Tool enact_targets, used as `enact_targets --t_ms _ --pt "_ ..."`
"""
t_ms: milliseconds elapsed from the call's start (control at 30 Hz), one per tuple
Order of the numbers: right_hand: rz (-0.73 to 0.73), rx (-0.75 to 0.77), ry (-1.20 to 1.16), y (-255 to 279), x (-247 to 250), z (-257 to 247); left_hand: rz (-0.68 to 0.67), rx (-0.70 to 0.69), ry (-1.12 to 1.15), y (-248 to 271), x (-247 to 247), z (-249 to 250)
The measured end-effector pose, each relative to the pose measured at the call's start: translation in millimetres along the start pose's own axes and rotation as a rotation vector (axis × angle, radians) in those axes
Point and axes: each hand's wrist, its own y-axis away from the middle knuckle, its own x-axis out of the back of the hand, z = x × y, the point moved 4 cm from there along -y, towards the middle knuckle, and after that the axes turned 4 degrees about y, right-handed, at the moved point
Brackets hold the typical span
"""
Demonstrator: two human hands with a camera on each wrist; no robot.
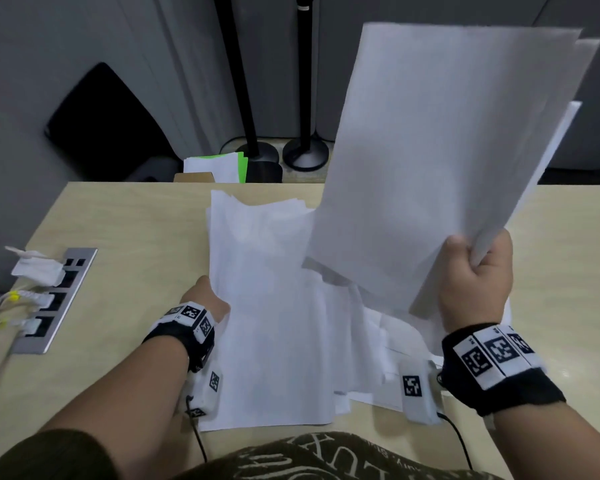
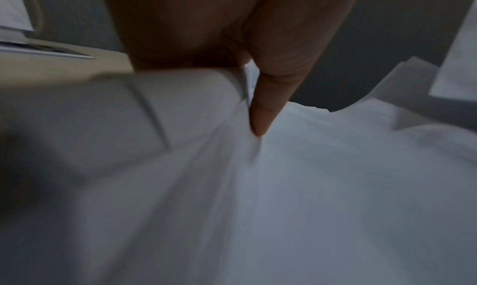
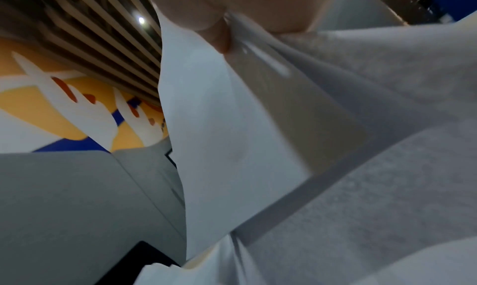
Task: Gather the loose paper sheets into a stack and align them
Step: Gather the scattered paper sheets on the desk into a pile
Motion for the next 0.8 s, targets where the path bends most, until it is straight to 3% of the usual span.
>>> enact_targets --t_ms 200,367,600,700,800 --pt "-0.077 0.029 -0.163 14 -20 -20 -0.094 -0.036 0.032 10 -10 -1" --pt "-0.248 -0.082 -0.096 25 -36 0 -0.137 -0.067 0.114 12 -8 -4" --pt "-0.192 0.098 -0.253 29 -37 -37 -0.11 -0.009 0.129 10 -5 -13" --pt "-0.254 0.014 -0.366 26 -43 -34 -0.14 -0.005 0.17 8 -3 -12" --pt "-0.388 -0.14 -0.041 30 -56 4 -0.158 -0.008 0.137 2 -3 -15"
